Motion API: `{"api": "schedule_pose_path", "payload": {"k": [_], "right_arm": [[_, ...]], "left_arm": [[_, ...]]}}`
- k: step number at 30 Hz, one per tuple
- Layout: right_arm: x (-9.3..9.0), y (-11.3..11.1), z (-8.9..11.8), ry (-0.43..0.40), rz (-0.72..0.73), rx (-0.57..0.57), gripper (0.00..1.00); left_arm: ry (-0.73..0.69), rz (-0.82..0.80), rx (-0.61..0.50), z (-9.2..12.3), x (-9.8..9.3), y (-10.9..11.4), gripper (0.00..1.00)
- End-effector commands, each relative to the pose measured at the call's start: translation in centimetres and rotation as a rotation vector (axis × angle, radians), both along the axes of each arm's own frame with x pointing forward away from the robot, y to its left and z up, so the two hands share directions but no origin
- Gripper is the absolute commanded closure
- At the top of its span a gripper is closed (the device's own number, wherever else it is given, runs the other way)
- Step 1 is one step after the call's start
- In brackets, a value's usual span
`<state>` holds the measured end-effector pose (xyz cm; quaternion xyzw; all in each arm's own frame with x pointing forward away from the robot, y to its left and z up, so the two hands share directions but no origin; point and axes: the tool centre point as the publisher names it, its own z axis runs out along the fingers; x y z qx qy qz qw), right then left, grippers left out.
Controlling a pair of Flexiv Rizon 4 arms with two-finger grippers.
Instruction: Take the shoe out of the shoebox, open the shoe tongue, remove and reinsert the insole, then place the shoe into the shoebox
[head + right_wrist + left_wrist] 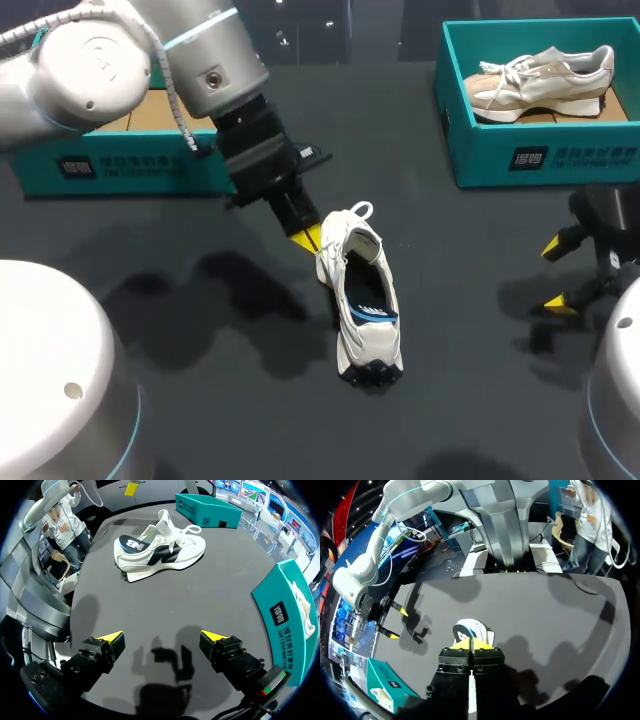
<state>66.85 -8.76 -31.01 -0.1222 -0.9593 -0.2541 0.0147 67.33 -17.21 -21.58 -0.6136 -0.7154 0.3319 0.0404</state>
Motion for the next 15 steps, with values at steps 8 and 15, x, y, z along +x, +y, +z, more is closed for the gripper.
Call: {"api": "schedule_pose_path", "payload": {"k": [8, 15], "right_arm": [[-0.1, 0.0, 0.0, 0.0, -0.001, -0.003, 0.0], [-0.1, 0.0, 0.0, 0.0, -0.001, -0.003, 0.0]], "left_arm": [[-0.031, -0.107, 0.122, -1.8, 0.3, -3.4, 1.0], [-0.06, -0.148, 0.153, -4.2, -0.4, -5.1, 1.0]]}}
